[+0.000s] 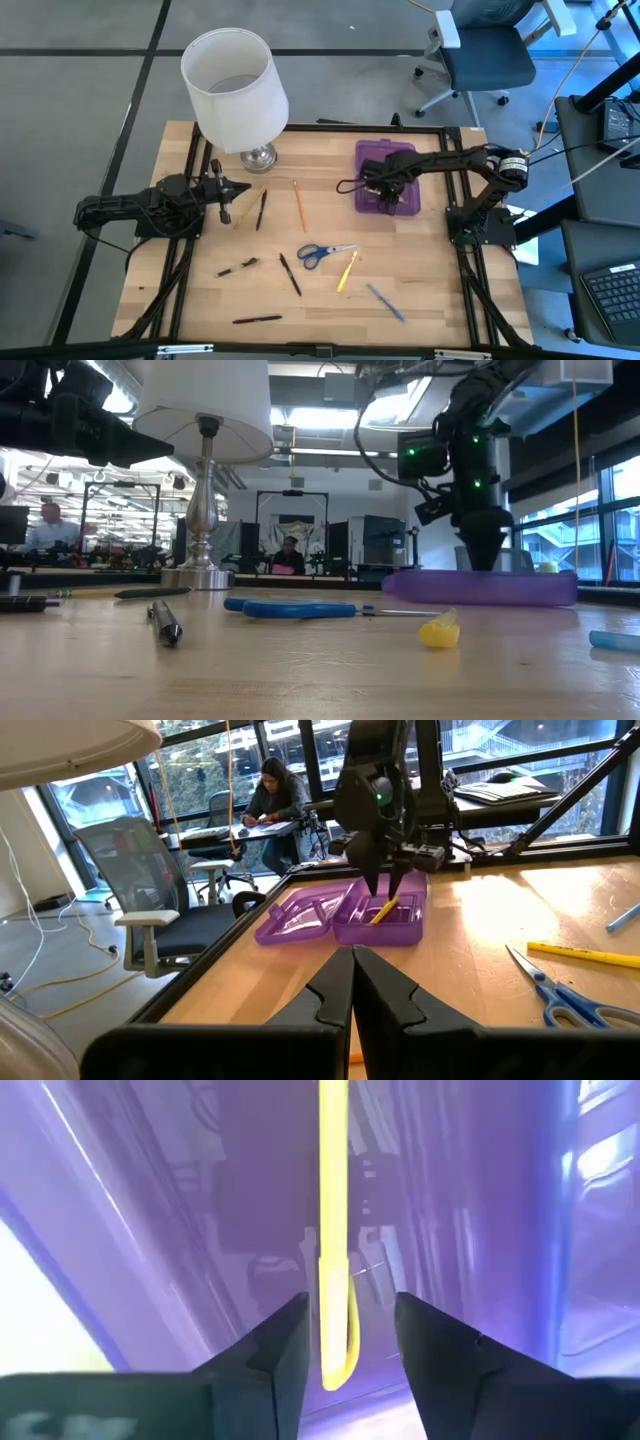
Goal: Pick & place school supplies into a supply box
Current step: Put the left pencil into the purple supply box
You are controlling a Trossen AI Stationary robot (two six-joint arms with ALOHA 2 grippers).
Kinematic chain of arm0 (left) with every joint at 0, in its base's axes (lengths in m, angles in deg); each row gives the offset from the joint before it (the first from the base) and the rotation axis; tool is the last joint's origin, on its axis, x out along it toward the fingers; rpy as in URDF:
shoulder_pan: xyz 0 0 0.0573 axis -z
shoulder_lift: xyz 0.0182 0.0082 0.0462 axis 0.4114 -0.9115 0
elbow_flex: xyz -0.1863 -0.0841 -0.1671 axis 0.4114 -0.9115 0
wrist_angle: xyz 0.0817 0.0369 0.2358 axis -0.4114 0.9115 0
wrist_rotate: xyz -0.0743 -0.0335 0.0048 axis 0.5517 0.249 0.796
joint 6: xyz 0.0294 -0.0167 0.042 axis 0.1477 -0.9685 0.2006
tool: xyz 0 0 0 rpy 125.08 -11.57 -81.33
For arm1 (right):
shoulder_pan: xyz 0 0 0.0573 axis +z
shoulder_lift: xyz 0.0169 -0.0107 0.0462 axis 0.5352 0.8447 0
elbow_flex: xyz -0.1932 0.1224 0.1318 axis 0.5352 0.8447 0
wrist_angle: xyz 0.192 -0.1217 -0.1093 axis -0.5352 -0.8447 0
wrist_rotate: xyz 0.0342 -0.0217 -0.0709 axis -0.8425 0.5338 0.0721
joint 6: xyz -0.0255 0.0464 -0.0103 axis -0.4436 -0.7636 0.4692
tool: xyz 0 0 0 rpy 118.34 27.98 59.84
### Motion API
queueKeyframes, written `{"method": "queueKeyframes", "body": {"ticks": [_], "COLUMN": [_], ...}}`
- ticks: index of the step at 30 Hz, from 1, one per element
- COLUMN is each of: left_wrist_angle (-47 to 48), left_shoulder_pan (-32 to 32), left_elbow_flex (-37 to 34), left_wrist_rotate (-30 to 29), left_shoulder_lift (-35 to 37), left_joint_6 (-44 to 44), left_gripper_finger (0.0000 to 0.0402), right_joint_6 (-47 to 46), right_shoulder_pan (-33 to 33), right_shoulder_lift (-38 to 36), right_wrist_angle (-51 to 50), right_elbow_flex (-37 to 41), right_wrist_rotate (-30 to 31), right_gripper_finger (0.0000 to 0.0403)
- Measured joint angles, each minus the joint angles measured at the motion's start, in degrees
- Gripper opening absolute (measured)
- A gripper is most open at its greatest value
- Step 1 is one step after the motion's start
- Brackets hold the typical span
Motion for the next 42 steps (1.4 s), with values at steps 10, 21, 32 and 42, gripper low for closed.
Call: {"method": "queueKeyframes", "body": {"ticks": [10, 21, 32, 42], "left_wrist_angle": [0.0, 0.0, 0.0, -1.3], "left_shoulder_pan": [0.0, 0.0, 0.0, 0.0], "left_elbow_flex": [0.0, 0.0, 0.0, 0.0], "left_wrist_rotate": [0.0, 0.4, 1.1, 2.3], "left_shoulder_lift": [0.0, 0.0, 0.0, 0.0], "left_joint_6": [0.0, 0.0, -1.1, -2.4], "left_gripper_finger": [0.0004, 0.0004, 0.0004, 0.0026], "right_joint_6": [-14.5, -26.9, -11.2, -15.1], "right_shoulder_pan": [3.9, 25.3, 35.7, 38.1], "right_shoulder_lift": [-6.9, -16.6, -20.3, -21.5], "right_wrist_angle": [-6.0, 5.3, 45.9, 62.4], "right_elbow_flex": [-6.3, -6.0, 16.9, 22.1], "right_wrist_rotate": [-2.1, 5.0, 4.6, -5.9], "right_gripper_finger": [0.0151, 0.0152, 0.0152, 0.0152]}}
